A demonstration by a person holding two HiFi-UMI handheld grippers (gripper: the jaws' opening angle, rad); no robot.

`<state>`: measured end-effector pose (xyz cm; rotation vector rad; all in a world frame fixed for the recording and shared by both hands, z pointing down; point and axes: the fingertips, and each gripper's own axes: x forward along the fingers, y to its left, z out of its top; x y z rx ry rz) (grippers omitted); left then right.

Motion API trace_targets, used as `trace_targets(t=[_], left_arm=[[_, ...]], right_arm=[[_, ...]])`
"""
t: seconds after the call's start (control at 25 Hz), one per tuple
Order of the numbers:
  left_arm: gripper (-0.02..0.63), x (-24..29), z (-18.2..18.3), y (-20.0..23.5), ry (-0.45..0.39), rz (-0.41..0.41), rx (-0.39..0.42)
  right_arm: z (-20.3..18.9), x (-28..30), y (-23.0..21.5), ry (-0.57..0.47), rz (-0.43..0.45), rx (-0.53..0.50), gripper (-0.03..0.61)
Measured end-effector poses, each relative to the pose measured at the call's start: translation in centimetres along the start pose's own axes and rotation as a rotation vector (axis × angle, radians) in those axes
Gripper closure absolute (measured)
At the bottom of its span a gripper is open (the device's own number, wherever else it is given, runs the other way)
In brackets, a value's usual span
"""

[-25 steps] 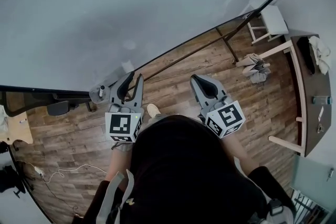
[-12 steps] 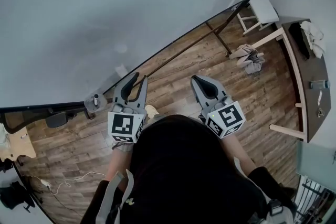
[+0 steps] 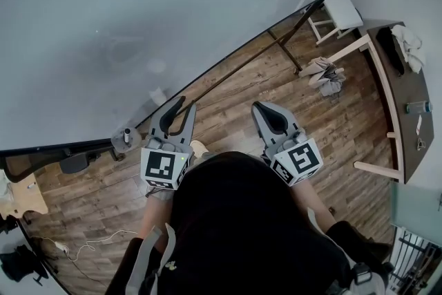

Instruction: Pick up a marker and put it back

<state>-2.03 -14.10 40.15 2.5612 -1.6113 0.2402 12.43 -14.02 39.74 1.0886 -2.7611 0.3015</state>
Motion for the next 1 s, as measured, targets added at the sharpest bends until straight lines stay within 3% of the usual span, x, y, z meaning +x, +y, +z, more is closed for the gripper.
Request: trace_targets(t=[1.0], left_arm=[[0.525,0.7,0.0,0.5,-0.019,-0.039,-0.006]], right_arm=[[-0.3,1.2,0.1,0.042,0.007,-0.018,0.56]])
